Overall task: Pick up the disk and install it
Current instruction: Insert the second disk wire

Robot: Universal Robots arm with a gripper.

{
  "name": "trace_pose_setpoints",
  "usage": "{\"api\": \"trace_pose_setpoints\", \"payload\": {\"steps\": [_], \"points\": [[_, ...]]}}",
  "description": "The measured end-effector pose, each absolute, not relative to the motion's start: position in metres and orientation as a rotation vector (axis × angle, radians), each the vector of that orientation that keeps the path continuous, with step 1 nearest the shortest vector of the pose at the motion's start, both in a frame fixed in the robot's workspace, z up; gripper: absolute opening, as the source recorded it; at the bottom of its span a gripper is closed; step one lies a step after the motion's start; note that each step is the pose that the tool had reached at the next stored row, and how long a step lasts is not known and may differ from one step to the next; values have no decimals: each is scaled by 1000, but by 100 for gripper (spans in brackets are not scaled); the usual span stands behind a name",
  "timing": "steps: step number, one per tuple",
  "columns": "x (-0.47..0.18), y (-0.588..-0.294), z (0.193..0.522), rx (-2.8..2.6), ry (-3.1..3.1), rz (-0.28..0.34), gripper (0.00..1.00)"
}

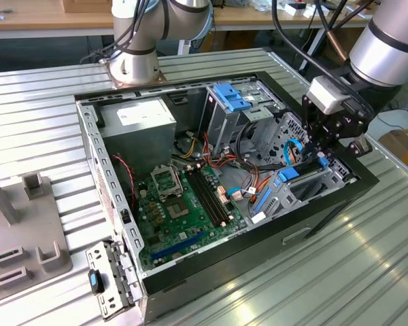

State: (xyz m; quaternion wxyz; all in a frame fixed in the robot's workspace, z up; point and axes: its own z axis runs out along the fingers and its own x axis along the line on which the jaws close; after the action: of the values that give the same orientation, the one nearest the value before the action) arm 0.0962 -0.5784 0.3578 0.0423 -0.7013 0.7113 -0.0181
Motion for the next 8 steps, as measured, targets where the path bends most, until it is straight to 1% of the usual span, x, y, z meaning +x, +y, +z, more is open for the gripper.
{"api": "trace_pose_setpoints", "payload": {"steps": [5, 8], "points": [[96, -578, 356, -2147, 2177, -53, 24], [96, -571, 357, -2147, 2177, -53, 24]]}}
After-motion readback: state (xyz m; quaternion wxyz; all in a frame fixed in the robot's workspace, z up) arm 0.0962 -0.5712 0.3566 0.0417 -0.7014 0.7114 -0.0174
